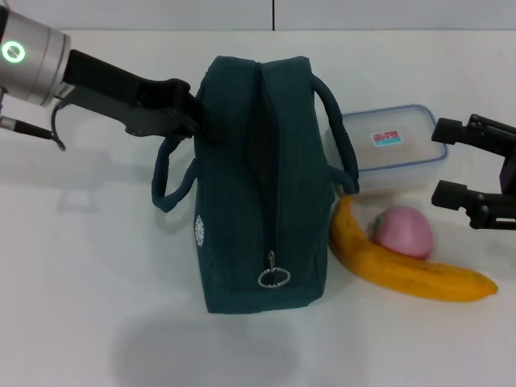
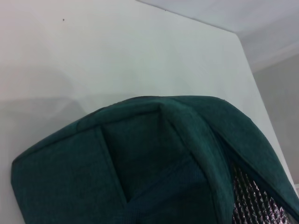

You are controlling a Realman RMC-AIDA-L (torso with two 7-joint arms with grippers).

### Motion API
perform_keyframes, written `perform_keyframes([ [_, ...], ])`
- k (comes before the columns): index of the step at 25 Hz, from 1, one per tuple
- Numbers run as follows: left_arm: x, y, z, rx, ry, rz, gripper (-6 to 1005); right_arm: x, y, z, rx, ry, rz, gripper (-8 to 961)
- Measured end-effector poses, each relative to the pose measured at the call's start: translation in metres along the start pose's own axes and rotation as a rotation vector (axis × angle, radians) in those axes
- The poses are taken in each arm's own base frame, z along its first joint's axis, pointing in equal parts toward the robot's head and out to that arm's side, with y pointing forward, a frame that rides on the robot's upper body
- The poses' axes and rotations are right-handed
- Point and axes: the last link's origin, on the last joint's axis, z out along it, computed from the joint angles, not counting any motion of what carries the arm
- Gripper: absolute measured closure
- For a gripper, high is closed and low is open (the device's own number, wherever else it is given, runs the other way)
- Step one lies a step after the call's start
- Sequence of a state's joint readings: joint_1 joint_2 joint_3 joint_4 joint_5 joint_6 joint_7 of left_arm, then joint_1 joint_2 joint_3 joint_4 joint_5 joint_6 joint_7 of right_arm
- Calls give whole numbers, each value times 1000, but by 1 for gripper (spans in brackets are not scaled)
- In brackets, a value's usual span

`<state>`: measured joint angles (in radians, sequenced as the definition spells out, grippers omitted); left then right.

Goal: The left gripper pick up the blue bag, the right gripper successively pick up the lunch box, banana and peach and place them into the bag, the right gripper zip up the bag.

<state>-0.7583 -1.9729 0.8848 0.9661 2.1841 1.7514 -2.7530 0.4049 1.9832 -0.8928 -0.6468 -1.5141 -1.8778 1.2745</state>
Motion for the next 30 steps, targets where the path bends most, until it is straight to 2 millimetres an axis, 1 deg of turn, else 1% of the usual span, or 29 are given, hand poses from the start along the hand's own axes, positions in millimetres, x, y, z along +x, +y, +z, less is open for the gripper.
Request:
perform_keyframes([
  [3, -1, 0, 0, -6, 3, -4, 946, 0, 0, 0, 3, -13, 8, 176],
  [6, 0, 0, -1, -10, 16, 0, 947, 0, -3, -6, 64, -82, 32, 178],
  [7, 0, 0, -1, -13, 21, 0, 947, 0, -6, -10, 108, -123, 49, 179],
  [8, 0, 0, -2, -19, 31, -2, 947, 2, -12, -19, 201, -219, 92, 180],
  [9, 0, -1, -2, -23, 38, -4, 948, 2, -12, -19, 201, -219, 92, 180],
  [12, -3, -4, -3, -27, 47, -14, 949, 6, -17, -41, 379, -445, 177, 183],
  [14, -5, -6, -3, -26, 50, -18, 949, 12, -17, -54, 483, -557, 221, 184],
  [16, -6, -7, -2, -29, 50, -13, 949, 23, -18, -68, 617, -662, 281, 185],
  [19, -7, -6, 0, -33, 49, 1, 949, 41, -21, -75, 734, -736, 402, 188],
  [20, -7, -6, 1, -33, 48, 5, 949, 47, -23, -75, 753, -753, 469, 188],
  [21, -7, -6, 1, -33, 48, 8, 949, 47, -23, -75, 753, -753, 469, 189],
  [23, -8, -7, 1, -33, 48, 18, 949, 62, -26, -72, 783, -768, 609, 190],
  [24, -8, -7, 1, -33, 48, 18, 949, 70, -28, -67, 806, -759, 667, 191],
  [27, -7, -6, 1, -33, 49, 27, 949, 84, -32, -57, 841, -741, 758, 193],
  [28, -7, -6, 1, -32, 49, 30, 949, 91, -34, -48, 852, -720, 810, 194],
  [29, -6, -6, 1, -32, 49, 32, 949, 91, -34, -48, 852, -720, 810, 195],
  [30, -6, -5, 1, -32, 48, 35, 949, 98, -38, -38, 859, -680, 856, 195],
])
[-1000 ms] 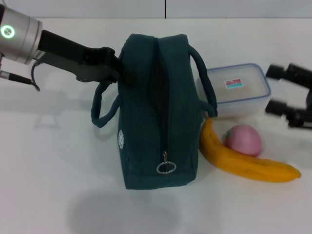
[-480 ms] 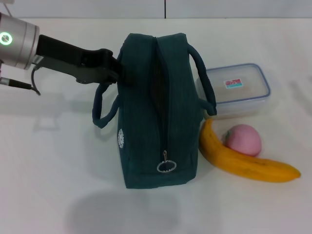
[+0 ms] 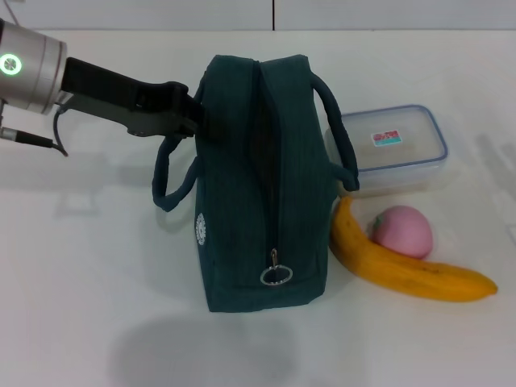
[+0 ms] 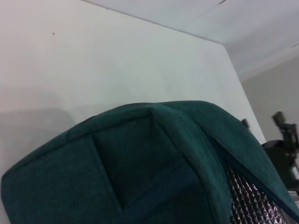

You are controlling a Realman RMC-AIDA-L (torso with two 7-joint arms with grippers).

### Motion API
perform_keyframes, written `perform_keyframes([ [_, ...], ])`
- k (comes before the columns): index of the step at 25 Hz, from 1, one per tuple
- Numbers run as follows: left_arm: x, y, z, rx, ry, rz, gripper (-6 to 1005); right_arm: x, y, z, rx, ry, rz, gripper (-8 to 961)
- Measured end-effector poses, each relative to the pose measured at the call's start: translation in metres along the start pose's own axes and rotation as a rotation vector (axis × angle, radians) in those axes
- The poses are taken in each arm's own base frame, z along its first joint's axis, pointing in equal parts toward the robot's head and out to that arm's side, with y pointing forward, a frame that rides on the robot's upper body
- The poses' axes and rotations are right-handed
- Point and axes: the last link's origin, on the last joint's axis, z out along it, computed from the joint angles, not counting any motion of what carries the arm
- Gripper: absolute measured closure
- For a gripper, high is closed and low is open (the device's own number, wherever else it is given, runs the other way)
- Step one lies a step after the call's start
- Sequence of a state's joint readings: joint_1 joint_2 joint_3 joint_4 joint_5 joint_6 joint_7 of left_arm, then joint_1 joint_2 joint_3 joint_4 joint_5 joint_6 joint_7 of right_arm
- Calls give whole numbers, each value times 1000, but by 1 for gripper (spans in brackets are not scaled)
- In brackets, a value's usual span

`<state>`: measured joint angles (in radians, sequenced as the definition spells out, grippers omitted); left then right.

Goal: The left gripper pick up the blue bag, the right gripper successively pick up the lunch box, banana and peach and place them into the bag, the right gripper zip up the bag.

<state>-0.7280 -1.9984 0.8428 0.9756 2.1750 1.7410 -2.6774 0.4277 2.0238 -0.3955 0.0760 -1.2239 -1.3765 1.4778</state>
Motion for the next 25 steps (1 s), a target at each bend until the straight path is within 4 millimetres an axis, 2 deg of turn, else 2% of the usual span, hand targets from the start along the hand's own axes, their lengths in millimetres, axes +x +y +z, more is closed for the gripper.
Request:
perform_keyframes([
  [10, 0, 2, 2, -2, -12, 30, 949, 37, -2, 32, 96, 141, 45, 203],
  [18, 0, 3, 1, -4, -17, 57, 949, 46, 4, 48, 98, 181, 48, 208],
  [25, -2, 2, 1, -4, -17, 68, 949, 56, 4, 54, 120, 221, 48, 213],
])
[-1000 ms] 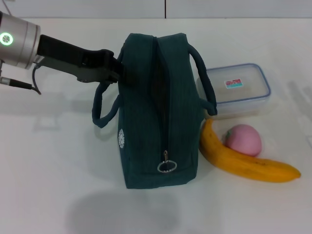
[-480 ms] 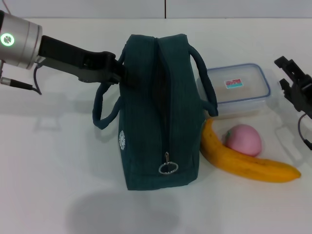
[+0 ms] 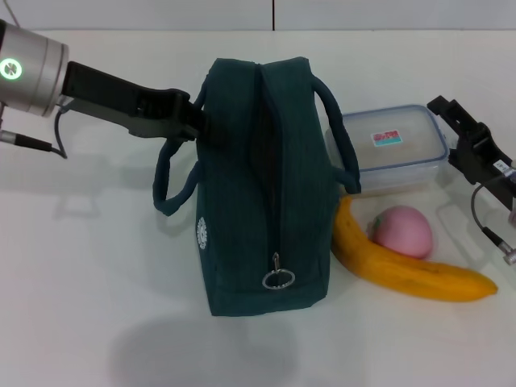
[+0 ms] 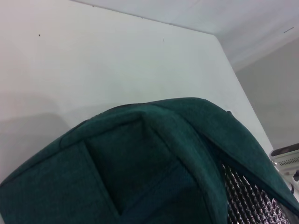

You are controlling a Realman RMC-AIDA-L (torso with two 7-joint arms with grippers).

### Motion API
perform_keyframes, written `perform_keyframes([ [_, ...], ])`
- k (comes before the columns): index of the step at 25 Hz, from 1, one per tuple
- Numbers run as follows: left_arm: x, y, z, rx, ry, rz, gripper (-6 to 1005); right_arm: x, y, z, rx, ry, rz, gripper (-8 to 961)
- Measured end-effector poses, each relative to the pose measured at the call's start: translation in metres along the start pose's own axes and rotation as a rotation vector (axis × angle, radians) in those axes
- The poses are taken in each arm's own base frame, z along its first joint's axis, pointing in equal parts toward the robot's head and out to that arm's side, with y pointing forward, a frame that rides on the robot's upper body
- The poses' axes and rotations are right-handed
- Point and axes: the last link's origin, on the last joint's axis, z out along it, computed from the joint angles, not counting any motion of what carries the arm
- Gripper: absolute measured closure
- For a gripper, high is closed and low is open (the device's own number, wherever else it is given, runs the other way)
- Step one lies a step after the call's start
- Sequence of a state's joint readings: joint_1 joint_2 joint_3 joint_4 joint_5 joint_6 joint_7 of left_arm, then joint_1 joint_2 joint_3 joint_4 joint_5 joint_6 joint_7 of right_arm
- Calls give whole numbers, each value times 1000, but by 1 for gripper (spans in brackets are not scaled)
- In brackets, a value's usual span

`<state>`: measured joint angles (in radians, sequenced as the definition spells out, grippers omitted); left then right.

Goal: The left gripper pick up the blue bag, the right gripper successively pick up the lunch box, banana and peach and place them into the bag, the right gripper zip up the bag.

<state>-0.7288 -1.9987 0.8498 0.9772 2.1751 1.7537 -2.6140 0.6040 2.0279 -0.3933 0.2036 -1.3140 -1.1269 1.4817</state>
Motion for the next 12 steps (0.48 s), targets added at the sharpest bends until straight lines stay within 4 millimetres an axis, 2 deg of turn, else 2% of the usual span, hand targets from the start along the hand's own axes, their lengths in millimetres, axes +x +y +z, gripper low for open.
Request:
perform_keyframes([
  [8, -2, -2, 0, 2, 1, -4, 949, 3, 1, -1, -8, 12, 26, 219],
  [12, -2, -2, 0, 2, 0, -5, 949, 5, -1, -3, -5, 25, 34, 304],
])
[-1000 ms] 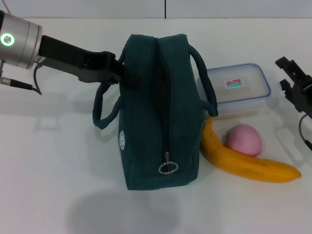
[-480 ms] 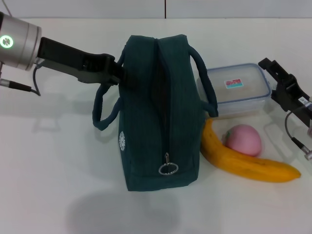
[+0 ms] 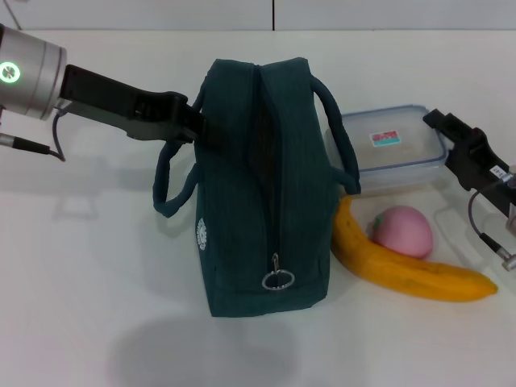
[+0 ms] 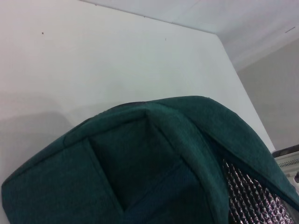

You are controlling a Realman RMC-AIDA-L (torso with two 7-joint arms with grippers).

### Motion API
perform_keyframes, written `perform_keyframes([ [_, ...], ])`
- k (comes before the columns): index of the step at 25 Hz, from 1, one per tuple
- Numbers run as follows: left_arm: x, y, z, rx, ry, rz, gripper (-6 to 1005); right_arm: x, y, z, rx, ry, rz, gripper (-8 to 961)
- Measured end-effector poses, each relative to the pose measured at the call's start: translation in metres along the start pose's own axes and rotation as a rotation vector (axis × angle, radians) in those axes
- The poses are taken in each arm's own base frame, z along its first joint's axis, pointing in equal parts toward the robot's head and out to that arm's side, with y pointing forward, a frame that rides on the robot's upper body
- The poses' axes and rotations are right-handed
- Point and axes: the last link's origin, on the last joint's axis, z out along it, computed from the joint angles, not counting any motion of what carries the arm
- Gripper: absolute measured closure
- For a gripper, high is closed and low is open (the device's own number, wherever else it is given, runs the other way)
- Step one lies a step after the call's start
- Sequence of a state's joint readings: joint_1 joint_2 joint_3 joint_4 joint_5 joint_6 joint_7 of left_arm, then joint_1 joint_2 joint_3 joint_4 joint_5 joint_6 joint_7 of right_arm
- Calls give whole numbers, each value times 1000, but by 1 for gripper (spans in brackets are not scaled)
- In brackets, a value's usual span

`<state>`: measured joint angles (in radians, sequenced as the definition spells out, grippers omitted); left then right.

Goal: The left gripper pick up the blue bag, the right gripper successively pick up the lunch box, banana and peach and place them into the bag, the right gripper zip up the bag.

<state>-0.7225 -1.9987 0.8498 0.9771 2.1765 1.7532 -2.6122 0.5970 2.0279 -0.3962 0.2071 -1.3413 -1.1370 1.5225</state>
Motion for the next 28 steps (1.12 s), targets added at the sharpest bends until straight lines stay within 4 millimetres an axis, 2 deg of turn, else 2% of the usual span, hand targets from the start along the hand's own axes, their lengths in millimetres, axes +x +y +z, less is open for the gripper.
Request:
perform_keyframes([
  [7, 0, 0, 1, -1, -2, 10, 949, 2, 0, -3, -13, 24, -20, 453],
  [15, 0, 0, 1, -3, -3, 23, 949, -1, 6, -9, -71, 8, -24, 739],
  [28, 0, 1, 2, -6, -5, 24, 949, -7, 12, -13, -128, 1, -45, 747],
])
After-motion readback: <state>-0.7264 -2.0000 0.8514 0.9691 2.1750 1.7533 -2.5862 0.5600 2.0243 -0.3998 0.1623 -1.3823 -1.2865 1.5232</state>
